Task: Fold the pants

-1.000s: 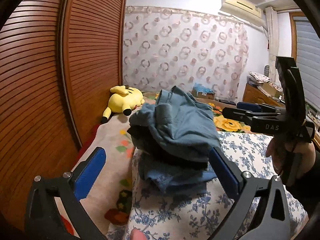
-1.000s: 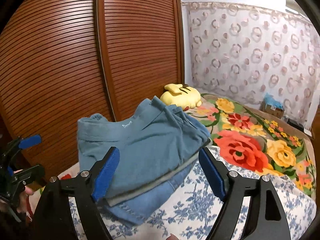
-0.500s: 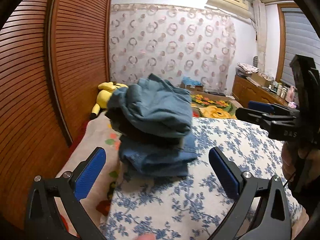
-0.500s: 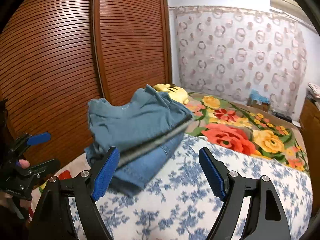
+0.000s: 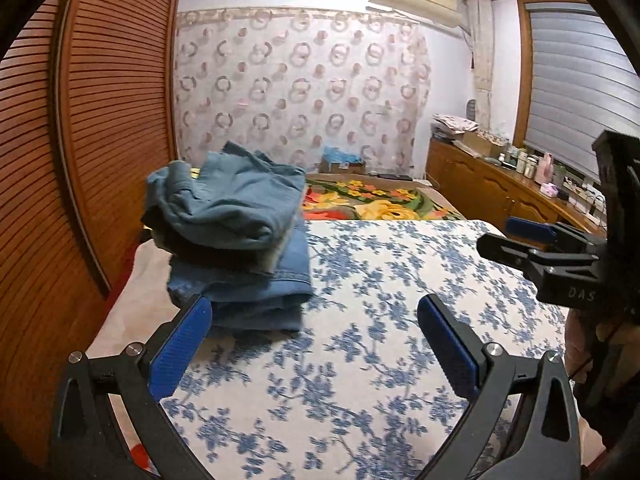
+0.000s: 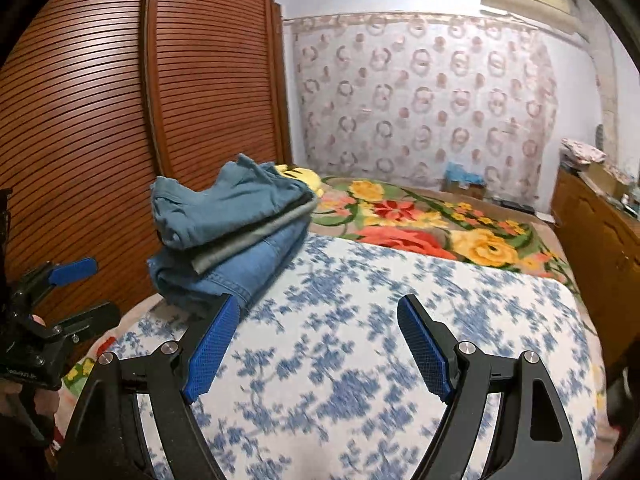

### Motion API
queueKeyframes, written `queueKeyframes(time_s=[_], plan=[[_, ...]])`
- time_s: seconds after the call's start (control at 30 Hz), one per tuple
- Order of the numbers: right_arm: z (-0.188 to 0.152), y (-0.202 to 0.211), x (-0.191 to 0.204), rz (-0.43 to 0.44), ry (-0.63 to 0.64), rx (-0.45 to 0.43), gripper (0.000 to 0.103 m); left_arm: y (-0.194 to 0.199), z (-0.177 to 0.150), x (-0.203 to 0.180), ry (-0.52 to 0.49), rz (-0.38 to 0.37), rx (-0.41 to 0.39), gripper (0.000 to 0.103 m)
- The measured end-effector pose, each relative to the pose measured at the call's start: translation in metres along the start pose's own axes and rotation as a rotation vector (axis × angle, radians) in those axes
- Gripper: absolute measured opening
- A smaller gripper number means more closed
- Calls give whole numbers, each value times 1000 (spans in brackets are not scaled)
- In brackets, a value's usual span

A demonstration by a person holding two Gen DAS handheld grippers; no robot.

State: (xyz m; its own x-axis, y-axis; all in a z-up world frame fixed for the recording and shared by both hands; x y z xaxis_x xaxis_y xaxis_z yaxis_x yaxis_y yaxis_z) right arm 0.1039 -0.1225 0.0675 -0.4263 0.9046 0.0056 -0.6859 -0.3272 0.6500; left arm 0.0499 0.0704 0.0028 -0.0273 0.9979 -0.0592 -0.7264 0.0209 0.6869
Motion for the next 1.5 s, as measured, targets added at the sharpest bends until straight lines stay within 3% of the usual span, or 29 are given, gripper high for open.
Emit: queueKeyframes(time_s=[0.67,0.93,1.5], plan=[[-47,74,-19,-135,-146,-25,83,7,-1,-68,-67,-59,7,103],[-45,93,-23,-172,-175,-53,88,27,12,-86,-95,-92,-27,103],[-53,129,-11,-195,-146,-178,89,71,32,-102,-123,-95,-119,103]])
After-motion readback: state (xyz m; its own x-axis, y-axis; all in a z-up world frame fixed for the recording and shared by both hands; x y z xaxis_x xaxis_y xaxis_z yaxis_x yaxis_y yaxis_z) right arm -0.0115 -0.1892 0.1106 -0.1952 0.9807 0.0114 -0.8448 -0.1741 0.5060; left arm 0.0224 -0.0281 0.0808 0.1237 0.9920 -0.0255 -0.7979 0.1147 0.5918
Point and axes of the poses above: each gripper's, at about its wrist camera, not at the fingertips, and y roughly against the way its jaws point, x to its left, z to its top, the point moved 1 cm from there along -y, roughly the way its jaws point, and after that the axes turned 13 degrees about x, right-handed, at the moved point
